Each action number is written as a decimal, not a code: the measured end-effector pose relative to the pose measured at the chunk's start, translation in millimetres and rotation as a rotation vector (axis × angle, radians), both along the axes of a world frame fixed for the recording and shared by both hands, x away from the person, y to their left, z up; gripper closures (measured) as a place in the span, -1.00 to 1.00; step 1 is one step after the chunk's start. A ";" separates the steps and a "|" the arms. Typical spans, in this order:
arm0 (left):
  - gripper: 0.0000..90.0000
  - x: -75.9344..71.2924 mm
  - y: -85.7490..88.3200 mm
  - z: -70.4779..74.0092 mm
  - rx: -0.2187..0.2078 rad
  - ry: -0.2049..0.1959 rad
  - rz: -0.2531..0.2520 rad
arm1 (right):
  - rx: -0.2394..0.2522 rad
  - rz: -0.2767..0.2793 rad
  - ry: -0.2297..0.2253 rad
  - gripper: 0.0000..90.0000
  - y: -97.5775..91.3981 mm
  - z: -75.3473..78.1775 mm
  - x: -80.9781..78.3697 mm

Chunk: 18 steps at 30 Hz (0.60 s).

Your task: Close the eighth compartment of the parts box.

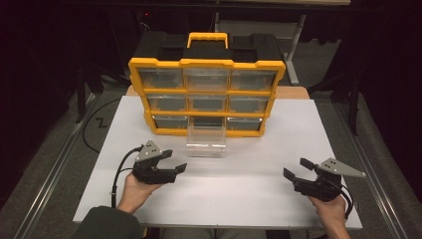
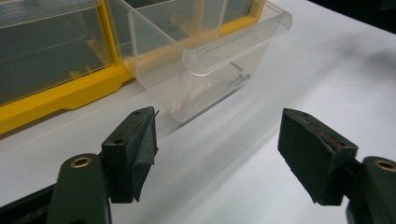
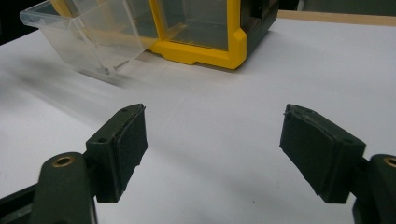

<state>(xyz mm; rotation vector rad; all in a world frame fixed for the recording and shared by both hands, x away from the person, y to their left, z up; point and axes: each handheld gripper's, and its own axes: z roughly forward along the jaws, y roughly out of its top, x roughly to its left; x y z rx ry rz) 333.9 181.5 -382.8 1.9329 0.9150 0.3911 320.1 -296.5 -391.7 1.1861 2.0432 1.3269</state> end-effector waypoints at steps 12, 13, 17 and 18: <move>-0.07 14.7 -24.9 -1.5 0.110 0.052 -0.045 | -0.007 -0.001 -0.006 -0.44 1.1 0.8 -1.1; -0.05 15.8 -27.0 -1.5 0.119 0.056 -0.048 | -0.006 -0.002 -0.006 -0.45 1.2 0.9 -1.0; 0.03 21.4 -34.4 -2.3 0.153 0.078 -0.049 | -0.006 -0.001 -0.005 -0.44 0.9 0.8 -1.1; 0.06 22.7 -35.9 -2.6 0.158 0.081 -0.048 | -0.008 0.000 -0.005 -0.44 0.4 0.8 -1.3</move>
